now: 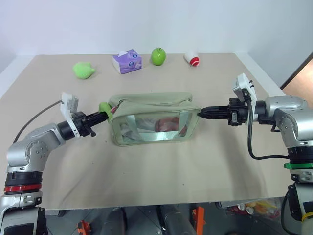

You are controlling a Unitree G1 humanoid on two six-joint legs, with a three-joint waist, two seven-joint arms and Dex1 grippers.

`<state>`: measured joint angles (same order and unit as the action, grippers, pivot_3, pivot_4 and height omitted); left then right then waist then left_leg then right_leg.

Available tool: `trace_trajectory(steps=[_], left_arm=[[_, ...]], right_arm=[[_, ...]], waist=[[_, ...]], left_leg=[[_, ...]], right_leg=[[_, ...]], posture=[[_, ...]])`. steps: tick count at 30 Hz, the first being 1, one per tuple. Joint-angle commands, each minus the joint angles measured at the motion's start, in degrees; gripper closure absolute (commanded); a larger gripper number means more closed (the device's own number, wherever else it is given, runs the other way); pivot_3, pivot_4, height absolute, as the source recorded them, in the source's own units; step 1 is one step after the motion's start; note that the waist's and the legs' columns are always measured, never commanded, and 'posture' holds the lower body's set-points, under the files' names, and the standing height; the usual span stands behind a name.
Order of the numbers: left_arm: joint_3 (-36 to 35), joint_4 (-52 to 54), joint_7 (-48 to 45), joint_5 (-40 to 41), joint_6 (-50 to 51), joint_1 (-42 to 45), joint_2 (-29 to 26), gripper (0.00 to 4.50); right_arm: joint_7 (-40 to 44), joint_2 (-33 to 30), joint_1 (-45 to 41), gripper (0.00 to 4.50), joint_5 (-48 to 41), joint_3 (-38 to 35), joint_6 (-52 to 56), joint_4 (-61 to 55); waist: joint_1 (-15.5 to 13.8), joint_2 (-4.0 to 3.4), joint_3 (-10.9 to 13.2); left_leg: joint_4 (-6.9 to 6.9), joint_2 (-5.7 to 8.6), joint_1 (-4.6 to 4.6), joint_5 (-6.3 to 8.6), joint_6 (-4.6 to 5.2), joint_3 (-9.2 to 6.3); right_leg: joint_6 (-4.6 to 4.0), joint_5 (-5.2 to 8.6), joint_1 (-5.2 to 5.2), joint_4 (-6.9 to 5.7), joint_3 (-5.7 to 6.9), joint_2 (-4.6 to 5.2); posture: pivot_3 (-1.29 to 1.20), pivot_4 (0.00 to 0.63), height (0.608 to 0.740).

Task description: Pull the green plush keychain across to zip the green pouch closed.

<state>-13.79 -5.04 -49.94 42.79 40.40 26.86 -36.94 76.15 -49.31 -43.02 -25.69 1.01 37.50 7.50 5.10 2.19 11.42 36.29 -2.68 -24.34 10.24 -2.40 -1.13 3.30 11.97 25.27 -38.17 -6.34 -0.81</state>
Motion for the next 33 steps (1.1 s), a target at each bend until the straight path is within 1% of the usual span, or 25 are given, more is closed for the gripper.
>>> trace_trajectory(steps=[1,5,9,12,14,18,24,29,33], left_arm=[[-4.99,1.15,0.11,1.84,-0.34,3.07,-2.59,4.23],[-8.77,0.21,0.15,3.91,-0.14,7.3,-4.5,4.23],[-8.27,-2.05,-0.29,2.26,-2.4,12.05,-4.73,4.23],[-0.2,-3.31,0.31,-4.68,-6.6,19.16,-2.29,4.23],[4.04,-4.11,-0.33,-8.37,-8.67,21.94,-0.81,4.23],[13.47,-5.11,-4.44,-14.94,-13.9,27.74,3.48,4.23],[20.58,-8.95,-11.56,-19.95,-19.87,34.2,8.54,4.23],[22.07,-10.18,-14.9,-21.66,-22.15,36.1,10.68,4.23],[20.96,-9.63,-17.24,-20.71,-20.43,35.25,10.2,3.12]], right_arm=[[0.4,-0.34,-0.43,4.5,-0.85,-1.04,-0.49,-1.57],[0.87,-0.12,-1.09,4.5,-0.5,-0.52,-0.92,-0.73],[1.1,0.16,-1.81,4.5,-0.23,-0.15,-1.29,0.08],[1.09,0.8,-2.69,4.5,0.2,0.31,-1.8,1.06],[1.07,1.02,-2.81,4.5,0.19,0.36,-1.81,1.09],[0.36,0.99,-1.27,4.5,-0.61,-0.62,-1.07,-0.99],[-1.41,0.43,1.38,4.5,-1.85,-2.36,0.35,-4.03],[-3.08,0.05,3.73,4.5,-2.7,-3.81,1.52,-6.63],[-3.97,-0.23,4.87,4.5,-3.28,-4.64,1.96,-7.65]], waist=[[0.0,0.0,0.0],[0.0,0.0,0.0],[-0.01,0.0,0.0],[-0.21,0.0,0.0],[-0.55,0.01,0.0],[-0.41,0.0,0.0],[-0.24,-0.01,0.0],[-0.18,-0.01,0.0],[-0.17,-0.01,0.0]], left_leg=[[0.0,0.0,0.0,0.0,0.0,0.0],[0.0,0.0,0.0,0.0,0.0,0.0],[0.0,0.01,0.0,0.0,0.0,0.01],[0.01,0.02,0.0,0.0,0.0,-0.04],[0.03,0.04,0.0,-0.04,-0.01,-0.06],[0.02,0.04,0.0,-0.04,-0.02,0.01],[-0.05,0.01,-0.02,-0.03,0.0,-0.05],[-0.04,0.02,0.0,-0.03,0.0,-0.03],[0.0,0.02,0.0,-0.03,0.01,-0.03]], right_leg=[[0.0,0.0,0.0,0.0,0.0,0.0],[0.0,0.0,0.0,0.0,0.0,0.0],[0.0,0.0,-0.01,0.01,0.0,0.0],[0.07,-0.03,-0.03,0.0,0.02,-0.01],[0.18,-0.11,-0.06,0.01,0.02,-0.02],[0.2,-0.13,-0.05,0.02,-0.06,-0.02],[0.16,-0.1,0.0,0.01,-0.07,-0.11],[0.18,-0.11,-0.01,0.01,-0.12,-0.11],[0.22,-0.13,-0.02,0.0,-0.12,-0.11]], posture=[[0.0,0.15,0.74],[0.0,0.15,0.74],[0.0,0.15,0.74],[0.0,0.15,0.74],[0.0,0.15,0.74],[0.0,0.15,0.74],[0.0,0.15,0.74],[0.0,0.15,0.74],[0.0,0.15,0.74]])
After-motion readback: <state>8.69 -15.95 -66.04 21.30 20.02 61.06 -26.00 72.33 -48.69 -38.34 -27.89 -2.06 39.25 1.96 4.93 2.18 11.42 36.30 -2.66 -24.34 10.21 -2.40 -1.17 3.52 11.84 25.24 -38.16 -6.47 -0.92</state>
